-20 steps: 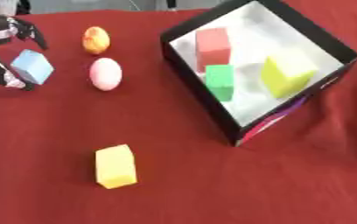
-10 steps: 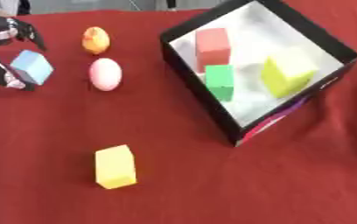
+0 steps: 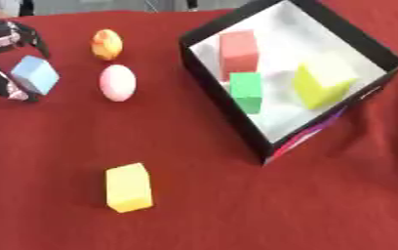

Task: Pick up objects on the table and place them in the box.

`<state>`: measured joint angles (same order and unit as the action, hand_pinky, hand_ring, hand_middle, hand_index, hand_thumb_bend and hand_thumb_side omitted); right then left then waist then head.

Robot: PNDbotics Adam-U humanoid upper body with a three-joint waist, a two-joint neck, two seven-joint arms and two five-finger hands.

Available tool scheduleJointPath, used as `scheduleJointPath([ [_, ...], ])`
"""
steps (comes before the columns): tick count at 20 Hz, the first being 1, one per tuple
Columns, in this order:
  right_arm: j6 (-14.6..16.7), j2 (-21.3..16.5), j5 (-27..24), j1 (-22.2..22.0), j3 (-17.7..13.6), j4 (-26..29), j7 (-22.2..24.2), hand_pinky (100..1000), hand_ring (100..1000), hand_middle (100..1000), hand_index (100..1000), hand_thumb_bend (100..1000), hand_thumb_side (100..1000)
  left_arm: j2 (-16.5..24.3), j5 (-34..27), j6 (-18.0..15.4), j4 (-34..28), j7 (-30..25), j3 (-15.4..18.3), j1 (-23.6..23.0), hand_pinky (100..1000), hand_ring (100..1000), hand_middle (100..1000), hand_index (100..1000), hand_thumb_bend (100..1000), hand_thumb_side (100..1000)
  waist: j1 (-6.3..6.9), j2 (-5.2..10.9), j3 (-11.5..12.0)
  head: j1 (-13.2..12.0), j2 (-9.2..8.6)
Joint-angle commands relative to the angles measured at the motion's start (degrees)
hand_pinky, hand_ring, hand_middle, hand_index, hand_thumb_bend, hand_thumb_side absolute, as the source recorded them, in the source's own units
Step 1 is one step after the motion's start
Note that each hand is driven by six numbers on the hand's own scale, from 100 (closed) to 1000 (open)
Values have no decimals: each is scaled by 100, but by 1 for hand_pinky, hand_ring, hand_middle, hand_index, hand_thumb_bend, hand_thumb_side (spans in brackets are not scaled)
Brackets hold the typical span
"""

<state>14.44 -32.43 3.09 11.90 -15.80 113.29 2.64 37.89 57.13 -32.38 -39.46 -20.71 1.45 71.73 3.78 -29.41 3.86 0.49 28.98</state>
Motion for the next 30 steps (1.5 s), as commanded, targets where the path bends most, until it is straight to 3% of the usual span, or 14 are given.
scheduleJointPath([
  [1, 32, -84, 54, 37, -14, 130, 21, 979, 665, 608, 730, 100, 470, 172, 80, 36, -8, 122, 97, 154, 795, 810, 722, 737, 661, 100, -5, 119, -11, -31, -108],
  [4, 53, -75, 79, 26, -11, 130, 18, 979, 665, 608, 731, 100, 470, 156, 71, 30, 20, 163, 109, 163, 789, 802, 708, 734, 633, 100, -7, 112, -9, -24, -91],
  [17, 96, -64, 145, 22, 27, 130, 55, 979, 666, 608, 732, 100, 470, 144, 377, 130, 75, 284, 126, 178, 783, 791, 674, 712, 671, 100, -11, 91, -20, -21, -68],
  [23, 109, -60, 167, 12, 37, 130, 63, 979, 667, 609, 732, 100, 470, 138, 446, 157, 116, 329, 144, 184, 764, 759, 632, 691, 627, 100, -12, 94, -19, -43, -59],
  [29, 121, -82, 159, 6, 54, 130, 77, 979, 667, 609, 733, 100, 470, 141, 478, 208, 114, 360, 143, 196, 734, 704, 571, 631, 587, 100, -1, 109, -19, -61, -72],
  [30, 125, -85, 159, 5, 59, 130, 82, 980, 668, 609, 734, 100, 470, 137, 504, 222, 103, 400, 142, 196, 699, 645, 516, 572, 581, 100, -1, 110, -19, -59, -72],
])
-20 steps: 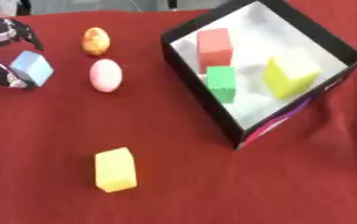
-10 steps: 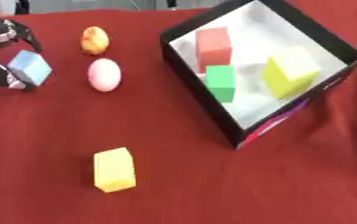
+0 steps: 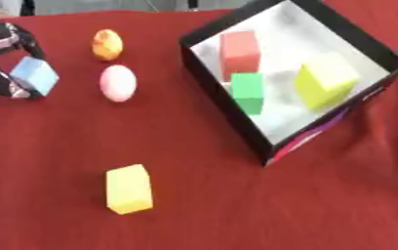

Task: Pick up objects on the table and place them in the box.

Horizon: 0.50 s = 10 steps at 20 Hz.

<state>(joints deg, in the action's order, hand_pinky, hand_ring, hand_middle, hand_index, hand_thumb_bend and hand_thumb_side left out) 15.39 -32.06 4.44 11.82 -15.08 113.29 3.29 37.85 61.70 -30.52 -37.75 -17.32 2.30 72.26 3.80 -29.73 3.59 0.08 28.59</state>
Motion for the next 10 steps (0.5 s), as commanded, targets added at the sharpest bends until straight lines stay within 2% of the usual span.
scheduleJointPath([
  [1, 34, -123, 24, 13, -10, 130, 22, 980, 668, 609, 734, 100, 470, 136, 72, 45, -79, 117, 56, 141, 694, 639, 511, 565, 583, 100, -2, 143, 8, -19, -29],
  [4, 31, -122, 15, 10, -18, 130, 16, 981, 668, 610, 734, 100, 470, 124, 171, 76, -124, 365, 48, 141, 617, 539, 406, 444, 576, 100, -1, 146, 3, -21, -5],
  [10, -9, -150, -13, -51, -47, 130, -5, 982, 667, 613, 734, 100, 470, 103, -35, -165, -389, 617, -44, 202, 579, 493, 370, 407, 530, 100, 36, 221, 32, 35, 141],
])
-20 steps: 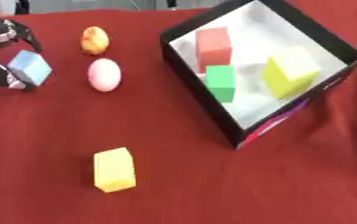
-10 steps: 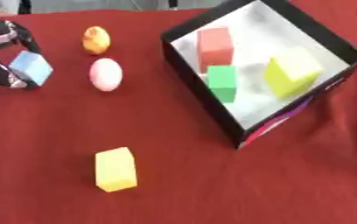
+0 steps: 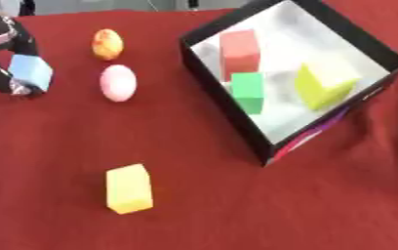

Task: Pick up objects on the table and place them in the box.

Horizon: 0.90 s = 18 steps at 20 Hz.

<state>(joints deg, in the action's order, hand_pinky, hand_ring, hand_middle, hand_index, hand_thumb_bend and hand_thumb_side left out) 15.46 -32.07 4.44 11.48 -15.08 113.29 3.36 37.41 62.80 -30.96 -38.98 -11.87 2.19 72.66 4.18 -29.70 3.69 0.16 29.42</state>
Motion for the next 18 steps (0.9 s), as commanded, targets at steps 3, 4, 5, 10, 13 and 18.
scheduleJointPath([
  [3, -68, -189, -63, -95, -77, 130, -39, 984, 667, 613, 734, 100, 470, 107, -612, -368, -786, 16, -209, 229, 573, 486, 364, 398, 537, 100, 31, 324, 74, 78, 144],
  [4, -87, -208, -91, -118, -90, 130, -52, 984, 667, 613, 735, 100, 471, 89, -801, -423, -973, -40, -282, 248, 569, 482, 361, 395, 546, 100, 42, 358, 90, 91, 168],
  [5, -117, -238, -110, -142, -116, 130, -74, 985, 668, 614, 735, 100, 473, 52, -1011, -484, -1186, -101, -370, 281, 567, 480, 360, 394, 549, 100, 58, 402, 104, 84, 194],
  [10, -380, -383, -580, -211, -300, 130, -478, 1000, 691, 641, 754, 100, 523, -353, -2047, -467, -2251, -380, -769, 455, 554, 465, 353, 384, 549, 100, 155, 597, 135, 88, 287],
  [13, -576, -465, -949, -206, -391, 130, -804, 1000, 724, 675, 772, 100, 529, -871, -2499, -385, -2783, -533, -944, 493, 550, 455, 350, 380, 530, 100, 203, 687, 101, 43, 326],
  [18, -636, -571, -1584, -89, -535, 130, -1607, 1000, 797, 731, 796, 100, 526, -1932, -2399, -116, -2922, -791, -1050, 462, 544, 457, 360, 392, 496, 100, 219, 758, 10, 20, 352],
])
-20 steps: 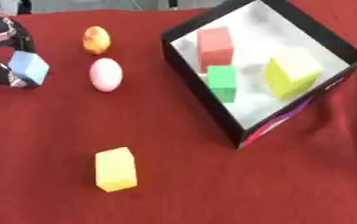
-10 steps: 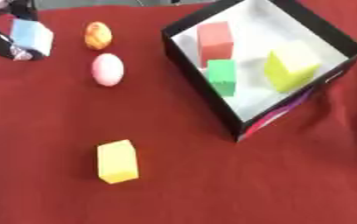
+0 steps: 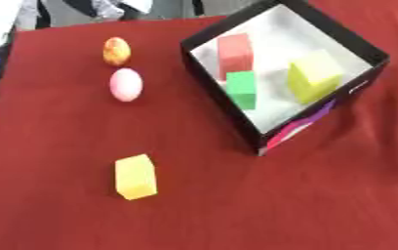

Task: Pick up objects on the table and place them in the box.

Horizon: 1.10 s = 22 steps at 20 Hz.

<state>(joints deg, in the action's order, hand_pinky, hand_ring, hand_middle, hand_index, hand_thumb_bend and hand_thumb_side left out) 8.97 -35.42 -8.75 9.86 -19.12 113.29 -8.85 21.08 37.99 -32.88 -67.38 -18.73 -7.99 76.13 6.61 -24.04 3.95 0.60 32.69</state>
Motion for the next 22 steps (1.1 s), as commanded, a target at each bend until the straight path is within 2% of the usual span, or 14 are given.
scheduleJointPath([
  [1, 60, -257, -310, 94, -148, 130, -566, 1000, 796, 724, 791, 100, 527, -465, 209, 64, 17, -96, -48, 123, 544, 458, 362, 395, 479, 100, -18, 197, -31, -33, 28],
  [2, 104, -270, -329, 106, -146, 130, -697, 1000, 793, 717, 786, 100, 537, -611, 318, 30, 129, -49, -55, 134, 548, 462, 368, 401, 575, 100, -15, 199, -43, -40, 30],
  [3, 130, -281, -330, 123, -129, 130, -770, 1000, 792, 713, 784, 100, 526, -743, 428, -41, 250, 4, -82, 156, 548, 463, 369, 398, 499, 100, -11, 200, -65, -54, 32],
  [5, 91, -294, -290, 147, -117, 130, -833, 1000, 789, 706, 778, 100, 526, -925, 686, -155, 498, 177, -109, 190, 591, 503, 415, 452, 535, 100, -2, 200, -100, -73, 40],
  [7, 24, -300, -294, 172, -124, 130, -878, 1000, 782, 698, 771, 100, 527, -1030, 964, -195, 755, 271, -122, 170, 715, 639, 563, 636, 485, 100, 9, 201, -118, -80, 41],
  [8, 2, -306, -318, 183, -120, 130, -878, 1000, 779, 694, 768, 100, 528, -1059, 1110, -191, 860, 251, -116, 158, 829, 799, 741, 786, 466, 100, 13, 201, -122, -81, 42],
  [10, -37, -314, -378, 186, -101, 130, -834, 1000, 773, 688, 765, 100, 528, -1075, 1369, -150, 955, 258, -65, 140, 867, 849, 798, 856, 445, 100, 15, 201, -121, -63, 73],
  [11, -44, -317, -414, 183, -91, 130, -806, 1000, 765, 683, 762, 100, 528, -1074, 1462, -115, 975, 291, -29, 129, 929, 909, 823, 883, 507, 368, 15, 202, -117, -46, 89],
  [13, -13, -319, -475, 174, -82, 130, -769, 1000, 762, 686, 762, 100, 528, -1056, 1584, -18, 1003, 374, 52, 110, 904, 893, 820, 886, 520, 520, 9, 202, -108, -20, 95],
  [14, 11, -319, -489, 167, -80, 130, -753, 1000, 762, 686, 762, 100, 528, -1042, 1611, 48, 999, 455, 95, 101, 893, 888, 828, 891, 497, 548, 4, 199, -102, -13, 92],
  [16, 50, -312, -483, 155, -70, 130, -707, 1000, 760, 685, 762, 100, 527, -1034, 1576, 140, 997, 590, 152, 66, 873, 877, 828, 888, 415, 547, -6, 192, -92, -8, 83],
  [19, 70, -288, -446, 134, -50, 130, -633, 1000, 757, 683, 762, 100, 526, -978, 1261, 262, 893, 740, 287, 3, 822, 829, 795, 869, 233, 459, -25, 179, -63, 21, 81],
  [20, 74, -283, -429, 126, -42, 130, -611, 1000, 756, 683, 762, 100, 526, -935, 1096, 306, 844, 749, 327, -13, 820, 827, 793, 868, 225, 455, -27, 177, -54, 29, 85],
  [22, 89, -287, -403, 117, -20, 130, -557, 1000, 749, 679, 761, 100, 525, -726, 758, 411, 672, 753, 386, -25, 789, 788, 761, 843, 178, 311, -23, 177, -34, 48, 101],
])
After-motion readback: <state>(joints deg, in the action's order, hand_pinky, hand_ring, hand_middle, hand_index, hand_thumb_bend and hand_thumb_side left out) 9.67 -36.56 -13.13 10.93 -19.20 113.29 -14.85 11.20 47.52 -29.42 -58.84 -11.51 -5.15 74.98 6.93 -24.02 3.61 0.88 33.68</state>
